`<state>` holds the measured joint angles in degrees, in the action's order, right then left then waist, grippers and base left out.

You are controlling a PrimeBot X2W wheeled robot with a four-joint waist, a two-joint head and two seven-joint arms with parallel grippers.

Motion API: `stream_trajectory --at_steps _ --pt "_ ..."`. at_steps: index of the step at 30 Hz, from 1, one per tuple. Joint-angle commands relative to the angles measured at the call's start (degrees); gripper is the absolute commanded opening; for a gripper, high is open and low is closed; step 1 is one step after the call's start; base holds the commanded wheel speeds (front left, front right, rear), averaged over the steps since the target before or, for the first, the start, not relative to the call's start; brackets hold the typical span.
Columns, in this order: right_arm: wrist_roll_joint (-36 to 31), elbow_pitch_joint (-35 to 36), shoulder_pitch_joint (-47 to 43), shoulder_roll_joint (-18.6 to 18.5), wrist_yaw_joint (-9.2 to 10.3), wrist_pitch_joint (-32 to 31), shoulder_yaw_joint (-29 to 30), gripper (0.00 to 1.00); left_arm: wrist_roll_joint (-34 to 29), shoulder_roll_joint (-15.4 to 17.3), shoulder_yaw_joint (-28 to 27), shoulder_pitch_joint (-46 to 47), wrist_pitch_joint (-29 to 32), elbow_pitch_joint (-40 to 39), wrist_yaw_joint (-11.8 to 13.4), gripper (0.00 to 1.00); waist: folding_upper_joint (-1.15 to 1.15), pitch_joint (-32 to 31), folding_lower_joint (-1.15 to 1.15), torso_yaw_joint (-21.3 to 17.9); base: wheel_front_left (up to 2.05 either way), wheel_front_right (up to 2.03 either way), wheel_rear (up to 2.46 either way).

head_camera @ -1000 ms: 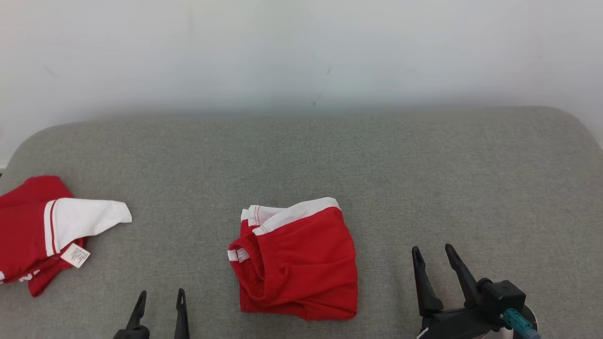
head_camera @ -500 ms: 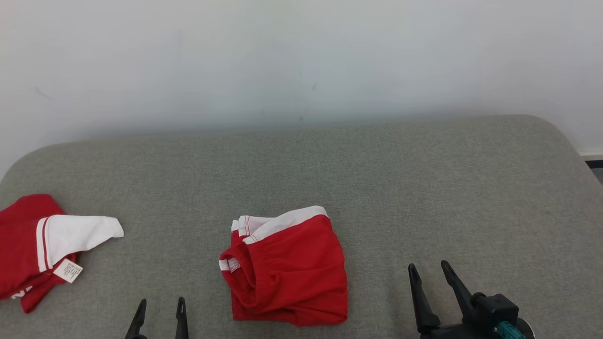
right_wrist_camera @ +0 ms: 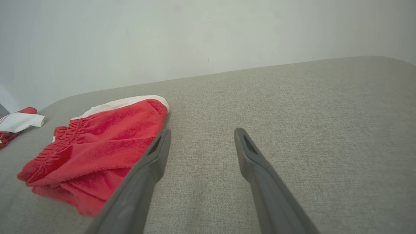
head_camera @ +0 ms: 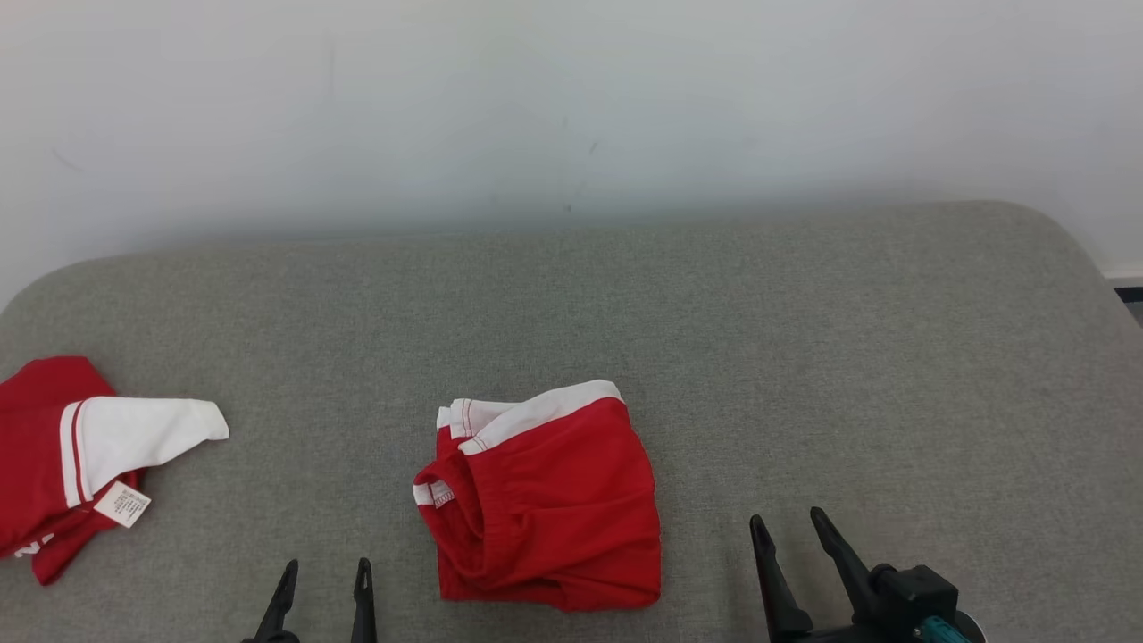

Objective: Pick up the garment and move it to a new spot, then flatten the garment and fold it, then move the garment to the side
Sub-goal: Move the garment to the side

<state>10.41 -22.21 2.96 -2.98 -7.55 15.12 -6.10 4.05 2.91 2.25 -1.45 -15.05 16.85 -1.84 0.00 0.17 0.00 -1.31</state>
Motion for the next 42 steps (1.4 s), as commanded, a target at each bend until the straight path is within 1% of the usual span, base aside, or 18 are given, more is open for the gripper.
stream_trajectory --at_steps 1,8,13,16,22,23,25,26,29,33,37,40,41,42 --pt "0.41 -0.24 0.48 0.14 0.14 0.01 -0.73 1.00 0.68 -0.04 0.41 0.21 -0.19 -0.30 0.05 1.00 0.00 1.16 0.00 0.84 0.00 0.00 0.00" --pt "2.76 -2.48 4.67 0.14 0.14 0.01 -4.72 1.00 -0.49 -0.03 2.92 3.58 -0.19 -1.08 0.33 1.00 0.00 7.03 0.00 3.67 0.00 0.00 0.00" --pt "3.57 -5.40 9.22 0.15 0.14 0.01 -7.09 1.00 0.15 -0.04 4.96 5.86 -0.19 -0.89 0.70 1.00 0.00 10.30 0.00 5.81 0.00 0.00 0.00" --pt "3.45 -7.89 11.95 0.13 0.14 0.01 -8.39 1.00 0.44 -0.03 5.85 6.73 -0.19 -0.76 0.83 1.00 0.00 11.60 0.00 6.92 0.00 0.00 0.00" --pt "6.60 -15.19 16.25 0.15 0.14 -0.01 -9.07 1.00 0.74 -0.03 6.79 7.83 -0.19 -0.36 1.31 1.00 0.00 12.82 0.00 8.65 0.00 0.00 0.00" --pt "6.93 -16.07 16.70 0.14 0.14 -0.04 -9.24 0.75 0.70 -0.02 6.75 7.84 -0.19 -0.33 1.37 1.00 0.00 12.89 0.00 8.75 0.00 0.00 0.00" --pt "7.64 -17.29 17.12 0.16 0.14 -0.04 -9.57 0.13 0.48 -0.04 6.63 7.83 -0.19 -0.22 1.19 1.00 0.00 12.85 0.00 8.83 0.00 0.00 0.00" --pt "7.98 -17.64 17.20 0.17 0.14 -0.04 -9.74 0.00 0.29 -0.04 6.48 7.76 -0.19 -0.12 1.12 1.00 0.00 12.75 0.00 8.76 0.00 0.00 0.00" --pt "8.53 -18.45 17.52 0.17 0.14 -0.06 -10.33 0.00 -0.28 -0.04 5.72 7.43 -0.19 0.02 1.00 1.00 0.00 12.11 0.00 8.11 0.00 0.00 0.00" --pt "7.93 -17.59 17.81 0.08 0.14 -0.01 -8.92 0.00 -1.05 -0.04 5.04 6.97 -0.19 -0.16 0.42 1.00 0.00 10.77 0.00 6.04 0.00 0.00 0.00" --pt "7.04 -17.09 16.73 0.05 0.14 0.00 -7.29 0.00 -1.60 -0.04 4.60 6.08 -0.19 -0.23 -0.25 1.00 0.00 8.76 0.00 2.26 0.00 0.00 0.00" --pt "6.14 -16.94 16.22 0.11 0.14 0.01 -6.36 0.00 -1.95 -0.03 4.50 5.78 -0.19 -0.35 -0.98 1.00 0.00 7.60 0.00 -1.66 0.00 0.00 0.00" --pt "6.14 -16.94 16.22 0.11 0.14 0.01 -6.36 0.00 -1.95 -0.03 4.50 5.78 -0.19 -0.35 -0.98 1.00 0.00 7.60 0.00 -1.66 0.00 0.00 0.00" --pt "5.94 -16.92 16.03 0.10 0.14 0.01 -6.63 0.00 -2.06 -0.03 4.38 5.51 -0.19 -0.37 -1.03 1.00 0.00 7.30 0.00 -3.26 0.00 0.00 0.00"
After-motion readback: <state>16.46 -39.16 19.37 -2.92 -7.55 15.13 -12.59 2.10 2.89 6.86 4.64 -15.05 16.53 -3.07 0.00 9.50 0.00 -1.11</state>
